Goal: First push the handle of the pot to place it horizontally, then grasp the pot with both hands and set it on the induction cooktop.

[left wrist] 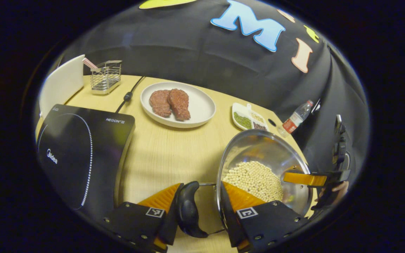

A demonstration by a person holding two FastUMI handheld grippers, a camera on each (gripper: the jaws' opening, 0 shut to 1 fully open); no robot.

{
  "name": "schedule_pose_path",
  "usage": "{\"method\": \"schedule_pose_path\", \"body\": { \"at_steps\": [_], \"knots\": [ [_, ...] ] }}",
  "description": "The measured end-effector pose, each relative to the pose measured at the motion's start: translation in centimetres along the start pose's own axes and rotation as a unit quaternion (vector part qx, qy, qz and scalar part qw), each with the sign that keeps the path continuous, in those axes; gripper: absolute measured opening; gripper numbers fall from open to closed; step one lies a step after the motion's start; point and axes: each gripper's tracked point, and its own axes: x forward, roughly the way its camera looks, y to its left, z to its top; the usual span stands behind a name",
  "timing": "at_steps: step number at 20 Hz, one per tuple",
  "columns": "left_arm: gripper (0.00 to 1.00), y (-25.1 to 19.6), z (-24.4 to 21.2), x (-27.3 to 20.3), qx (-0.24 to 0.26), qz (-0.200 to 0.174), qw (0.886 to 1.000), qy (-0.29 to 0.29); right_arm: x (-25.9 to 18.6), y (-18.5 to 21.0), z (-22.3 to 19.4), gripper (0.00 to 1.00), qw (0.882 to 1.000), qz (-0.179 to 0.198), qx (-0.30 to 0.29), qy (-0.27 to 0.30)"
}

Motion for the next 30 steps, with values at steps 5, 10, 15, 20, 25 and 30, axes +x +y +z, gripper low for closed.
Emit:
{"method": "schedule_pose_path", "body": {
  "at_steps": [5,10,15,20,25,30],
  "knots": [
    [0.6,0.1,-0.1,0.5,0.001,0.005,1.0,0.012,-0.6,0.3,0.0,0.59,1.0,0.021,0.016,0.011],
    [0.59,0.1,0.0,0.1,0.005,0.007,1.0,0.013,-0.6,0.4,-0.2,0.54,1.0,0.02,0.016,0.01],
    [0.55,0.1,0.1,-0.2,0.005,0.001,1.0,0.018,-1.7,0.7,-0.5,0.51,1.0,0.016,0.01,0.003],
    [0.55,0.5,0.6,-0.3,0.006,-0.002,1.0,0.013,-5.1,1.5,-1.4,0.54,1.0,0.016,0.011,0.002],
    [0.55,0.4,-0.4,0.3,-0.01,-0.003,1.0,0.018,-9.7,3.0,-2.7,0.54,1.0,0.014,0.001,-0.001],
    [0.58,0.4,-0.3,0.4,-0.016,-0.001,1.0,0.018,-13.4,5.7,-5.1,0.51,1.0,0.015,-0.005,0.004]
  ]
}}
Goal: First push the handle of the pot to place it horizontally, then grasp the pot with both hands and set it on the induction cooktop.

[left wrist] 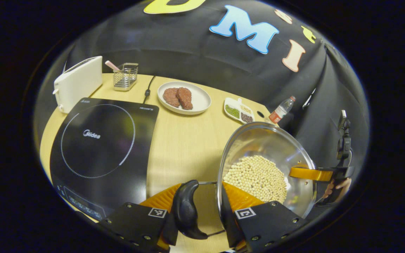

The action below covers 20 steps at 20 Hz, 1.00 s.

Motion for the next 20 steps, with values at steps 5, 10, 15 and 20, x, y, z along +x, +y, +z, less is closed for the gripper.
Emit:
{"method": "schedule_pose_path", "body": {
  "at_steps": [5,10,15,20],
  "knots": [
    [0.54,-0.2,-0.4,0.7,-0.004,-0.004,1.0,-0.001,-2.3,3.2,-1.9,0.51,1.0,-0.001,-0.001,0.0],
    [0.58,-0.2,-0.4,0.4,-0.004,-0.004,1.0,-0.008,-2.6,6.7,-2.8,0.54,1.0,-0.002,-0.004,-0.004],
    [0.54,-0.2,-0.4,0.4,-0.005,-0.002,1.0,-0.013,-2.4,10.5,-2.7,0.51,1.0,0.004,-0.014,-0.013],
    [0.58,-0.3,-0.5,0.3,-0.002,0.001,1.0,-0.017,-1.3,14.4,-2.7,0.51,1.0,0.011,-0.015,-0.015]
  ]
}}
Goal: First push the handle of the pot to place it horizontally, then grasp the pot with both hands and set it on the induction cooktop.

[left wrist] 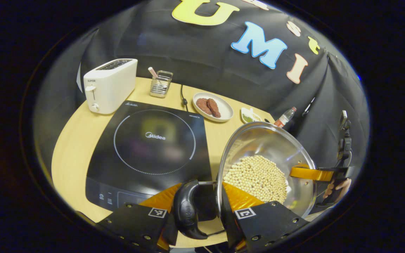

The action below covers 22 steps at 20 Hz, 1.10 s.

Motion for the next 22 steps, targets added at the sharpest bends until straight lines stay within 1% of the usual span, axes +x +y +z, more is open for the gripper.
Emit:
{"method": "schedule_pose_path", "body": {
  "at_steps": [1,2,7,8,9,13,14,15,17,18,19,20,21,22],
  "knots": [
    [0.58,0.0,0.1,0.0,0.0,0.001,1.0,0.0,0.4,0.7,0.1,0.51,1.0,0.001,0.0,0.001],
    [0.54,0.0,0.0,-0.1,0.0,0.002,1.0,0.0,0.8,1.5,0.1,0.51,1.0,0.003,0.0,0.002],
    [0.54,-0.1,0.0,0.0,-0.002,0.004,1.0,-0.004,2.4,4.9,1.0,0.51,1.0,0.012,-0.003,0.005],
    [0.54,-0.1,-0.1,0.0,-0.003,0.005,1.0,-0.005,2.8,5.5,1.2,0.54,1.0,0.013,-0.005,0.005],
    [0.54,0.0,-0.1,-0.1,-0.005,0.006,1.0,-0.006,3.1,6.1,1.5,0.51,1.0,0.016,-0.006,0.006],
    [0.54,-0.1,-0.3,-0.1,-0.011,0.014,1.0,-0.009,4.7,8.6,2.2,0.51,1.0,0.024,-0.008,0.009],
    [0.54,-0.1,-0.3,-0.2,-0.012,0.015,1.0,-0.011,5.2,9.3,2.3,0.51,1.0,0.029,-0.004,0.01],
    [0.54,-0.1,-0.3,-0.2,-0.014,0.016,1.0,-0.011,5.6,9.9,2.6,0.54,0.999,0.033,0.001,0.01],
    [0.54,-0.2,-0.2,-0.1,-0.01,0.019,1.0,-0.012,6.5,11.1,2.8,0.54,0.999,0.037,0.004,0.011],
    [0.54,-0.2,-0.1,-0.1,-0.008,0.018,1.0,-0.013,7.0,11.6,2.9,0.51,0.999,0.039,0.004,0.012],
    [0.54,-0.2,0.0,-0.1,-0.007,0.018,1.0,-0.015,7.4,12.1,3.1,0.54,0.999,0.041,0.005,0.012],
    [0.54,-0.3,-0.1,0.1,-0.006,0.017,1.0,-0.015,7.9,12.7,3.3,0.51,0.999,0.042,0.006,0.01],
    [0.58,-0.4,-0.1,0.0,-0.005,0.017,1.0,-0.016,8.4,13.2,3.5,0.51,0.999,0.043,0.007,0.01],
    [0.54,-0.4,-0.1,0.1,-0.003,0.017,1.0,-0.017,8.9,13.6,3.7,0.51,0.999,0.043,0.007,0.008]
  ]
}}
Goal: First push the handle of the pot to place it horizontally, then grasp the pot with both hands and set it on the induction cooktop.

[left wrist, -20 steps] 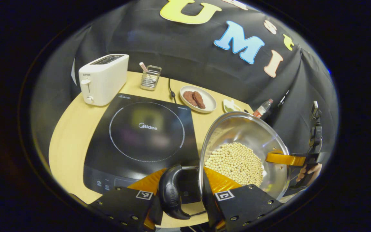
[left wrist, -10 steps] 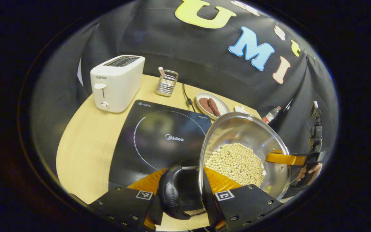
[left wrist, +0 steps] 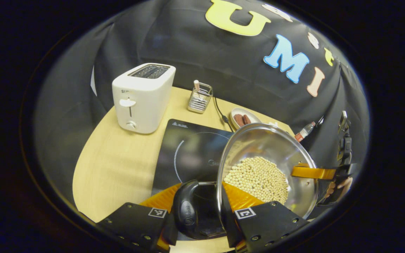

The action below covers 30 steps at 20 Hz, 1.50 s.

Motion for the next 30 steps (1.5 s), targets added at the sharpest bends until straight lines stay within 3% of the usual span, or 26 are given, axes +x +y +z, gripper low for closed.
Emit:
{"method": "schedule_pose_path", "body": {
  "at_steps": [13,15,21,23,24,29,30],
  "knots": [
    [0.54,0.1,1.1,-0.4,0.027,-0.001,1.0,-0.012,5.9,2.4,2.4,0.54,0.999,0.01,0.031,-0.006],
    [0.54,0.2,1.3,-0.5,0.028,0.003,1.0,-0.013,6.3,2.6,2.4,0.51,0.999,0.012,0.036,-0.005],
    [0.58,0.4,0.6,0.0,0.024,0.015,1.0,0.012,9.3,2.4,2.1,0.54,0.999,0.01,0.037,0.004],
    [0.56,0.5,1.3,-0.1,0.032,0.019,0.999,0.007,9.6,2.4,2.4,0.51,0.999,0.011,0.036,-0.002],
    [0.54,0.7,1.6,-0.2,0.03,0.016,0.999,0.003,9.7,2.4,2.6,0.54,0.999,0.012,0.039,-0.004],
    [0.6,0.3,1.2,0.0,0.03,0.01,0.999,0.005,9.6,2.3,2.4,0.53,0.999,0.012,0.036,-0.002],
    [0.57,0.4,1.1,0.0,0.03,0.013,0.999,0.008,9.6,2.4,2.3,0.53,0.999,0.012,0.037,0.001]
  ]
}}
